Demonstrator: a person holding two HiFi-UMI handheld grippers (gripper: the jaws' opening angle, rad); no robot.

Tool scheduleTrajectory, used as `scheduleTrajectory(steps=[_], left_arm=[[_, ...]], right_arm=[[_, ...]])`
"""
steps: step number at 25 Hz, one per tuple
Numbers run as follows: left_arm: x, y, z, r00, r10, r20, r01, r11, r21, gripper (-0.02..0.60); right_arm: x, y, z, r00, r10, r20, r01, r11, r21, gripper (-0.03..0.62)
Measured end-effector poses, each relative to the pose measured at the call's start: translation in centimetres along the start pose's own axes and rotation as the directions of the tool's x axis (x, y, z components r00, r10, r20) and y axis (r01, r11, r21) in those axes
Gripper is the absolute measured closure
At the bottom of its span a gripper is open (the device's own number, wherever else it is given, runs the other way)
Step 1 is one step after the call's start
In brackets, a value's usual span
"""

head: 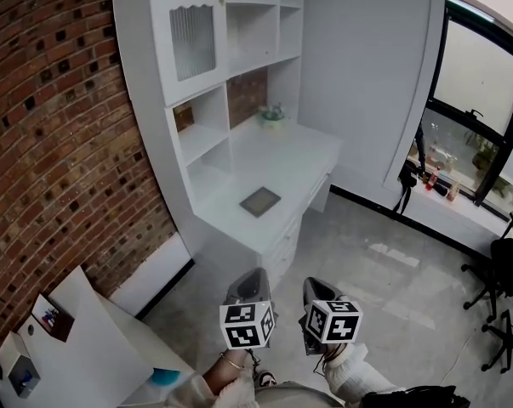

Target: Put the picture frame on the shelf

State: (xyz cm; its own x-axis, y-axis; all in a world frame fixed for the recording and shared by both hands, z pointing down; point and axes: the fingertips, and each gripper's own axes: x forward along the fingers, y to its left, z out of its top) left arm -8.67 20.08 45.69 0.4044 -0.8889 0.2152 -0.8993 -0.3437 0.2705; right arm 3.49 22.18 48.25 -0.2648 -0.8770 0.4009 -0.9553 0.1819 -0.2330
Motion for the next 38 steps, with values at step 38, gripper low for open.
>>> scheduleTrajectory(steps=[38], left_arm=[[23.6,7.5,2.3,0.977,0.200,-0.072,-0.206,0.975,-0.090,0.574]], right_arm=[[25.0,-9.6,11.7,0.980,0.158,-0.123,-0.171,0.980,-0.101,0.569]])
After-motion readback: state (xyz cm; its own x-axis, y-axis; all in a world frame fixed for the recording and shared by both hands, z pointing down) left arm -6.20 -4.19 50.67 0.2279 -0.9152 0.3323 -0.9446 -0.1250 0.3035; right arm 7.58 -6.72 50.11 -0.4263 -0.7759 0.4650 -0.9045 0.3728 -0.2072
